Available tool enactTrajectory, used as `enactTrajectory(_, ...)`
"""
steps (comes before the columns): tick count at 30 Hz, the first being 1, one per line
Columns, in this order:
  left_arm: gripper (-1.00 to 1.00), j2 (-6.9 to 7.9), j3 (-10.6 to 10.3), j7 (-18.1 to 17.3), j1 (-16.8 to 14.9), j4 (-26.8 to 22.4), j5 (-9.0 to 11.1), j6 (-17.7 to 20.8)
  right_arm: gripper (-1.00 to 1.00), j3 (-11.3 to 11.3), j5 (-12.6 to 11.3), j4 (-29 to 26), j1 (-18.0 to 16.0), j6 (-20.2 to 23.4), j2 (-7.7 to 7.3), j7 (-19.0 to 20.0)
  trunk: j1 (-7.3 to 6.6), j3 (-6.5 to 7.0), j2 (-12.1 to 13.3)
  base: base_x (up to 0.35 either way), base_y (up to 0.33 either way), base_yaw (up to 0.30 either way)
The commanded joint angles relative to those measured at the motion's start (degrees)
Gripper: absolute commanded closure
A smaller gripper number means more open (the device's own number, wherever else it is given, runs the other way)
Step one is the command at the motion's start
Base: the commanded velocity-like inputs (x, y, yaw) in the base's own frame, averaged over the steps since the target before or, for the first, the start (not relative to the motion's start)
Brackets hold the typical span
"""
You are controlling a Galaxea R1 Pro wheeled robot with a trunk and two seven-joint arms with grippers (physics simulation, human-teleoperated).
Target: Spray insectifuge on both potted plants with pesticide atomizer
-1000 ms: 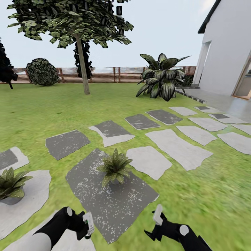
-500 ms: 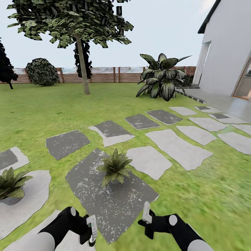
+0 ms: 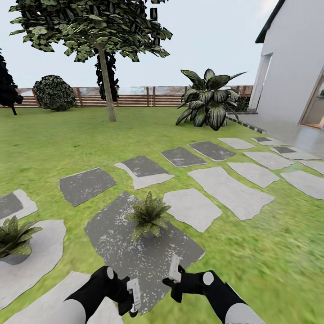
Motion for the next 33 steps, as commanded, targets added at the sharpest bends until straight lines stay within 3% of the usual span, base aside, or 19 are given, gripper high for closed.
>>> enactTrajectory(1, 1.0, -0.03, -0.1, -0.2, 0.0, -0.2, 0.0, 0.4, 1.0, -0.5, 0.5, -0.1, -0.1, -0.2, 0.19, 0.3, -0.01, -0.06, 0.0, 0.0, 0.0, 0.0)
enactTrajectory(10, 1.0, -1.49, 0.0, 1.6, -0.4, -0.3, 0.6, 0.5, 1.0, -0.4, 0.4, 0.0, -0.1, -0.2, 1.21, 0.3, -0.01, -0.06, 0.0, 0.0, 0.0, 0.0)
enactTrajectory(26, 1.0, -4.01, 0.3, 1.9, -0.5, -0.3, 1.0, 0.2, 1.0, -0.3, 0.4, 0.0, -0.1, -0.2, 1.43, 0.3, -0.01, -0.06, 0.0, 0.0, 0.0, 0.0)
enactTrajectory(33, 1.0, -5.03, 0.6, 3.7, -0.4, -0.2, 1.1, -0.2, 1.0, -0.3, 0.4, 0.0, -0.1, -0.2, 1.43, 0.3, -0.01, -0.06, 0.0, 0.0, 0.0, 0.0)
